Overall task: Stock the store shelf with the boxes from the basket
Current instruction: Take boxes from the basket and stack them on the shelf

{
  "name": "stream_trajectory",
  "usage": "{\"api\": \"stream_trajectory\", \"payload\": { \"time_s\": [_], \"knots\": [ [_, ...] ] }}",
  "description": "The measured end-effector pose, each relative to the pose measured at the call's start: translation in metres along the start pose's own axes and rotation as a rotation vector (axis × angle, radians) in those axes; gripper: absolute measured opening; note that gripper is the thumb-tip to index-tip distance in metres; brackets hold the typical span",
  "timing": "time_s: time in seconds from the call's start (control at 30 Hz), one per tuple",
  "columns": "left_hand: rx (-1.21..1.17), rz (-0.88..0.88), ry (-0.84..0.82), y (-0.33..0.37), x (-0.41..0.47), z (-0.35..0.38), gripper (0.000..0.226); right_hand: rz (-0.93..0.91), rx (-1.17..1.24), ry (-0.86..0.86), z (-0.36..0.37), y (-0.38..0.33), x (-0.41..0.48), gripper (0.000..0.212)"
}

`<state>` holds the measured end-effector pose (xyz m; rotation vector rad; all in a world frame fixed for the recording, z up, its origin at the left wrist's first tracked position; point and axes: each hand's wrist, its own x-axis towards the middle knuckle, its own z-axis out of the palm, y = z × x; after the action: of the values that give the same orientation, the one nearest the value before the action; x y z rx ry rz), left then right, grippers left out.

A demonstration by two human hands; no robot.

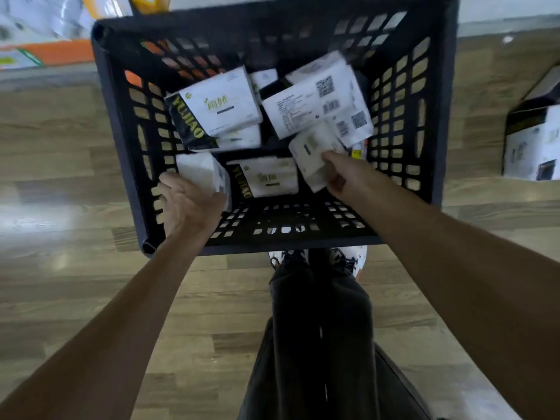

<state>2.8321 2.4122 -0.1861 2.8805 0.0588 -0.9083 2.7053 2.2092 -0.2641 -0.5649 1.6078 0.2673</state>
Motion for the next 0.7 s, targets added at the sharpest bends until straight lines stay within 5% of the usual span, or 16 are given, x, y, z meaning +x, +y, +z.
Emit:
{"api": "stream_trajectory", "payload": {
  "time_s": [0.2, 0.43, 0.53, 0.7],
  "knots": [
    [-0.075, 0.128, -0.067, 0.051, -0.079, -0.113, 0.069, -0.080, -0.230, 0.201, -0.052, -0.020, -0.132, 0.089],
    [-0.281, 0.271, -0.166, 0.123, -0.216, -0.318, 0.054, -0.336, -0.352, 0.119, -0.109, -0.103, -0.390, 0.046],
    [-0.316, 0.404, -0.180, 0.149, -0.275, -0.400, 0.030, -0.482, -0.334, 0.070, -0.130, -0.139, -0.507, 0.040],
    [-0.273, 0.504, -0.148, 0.190, -0.342, -0.505, 0.076, -0.660, -0.266, 0.124, -0.152, -0.185, -0.645, 0.049]
  ]
}}
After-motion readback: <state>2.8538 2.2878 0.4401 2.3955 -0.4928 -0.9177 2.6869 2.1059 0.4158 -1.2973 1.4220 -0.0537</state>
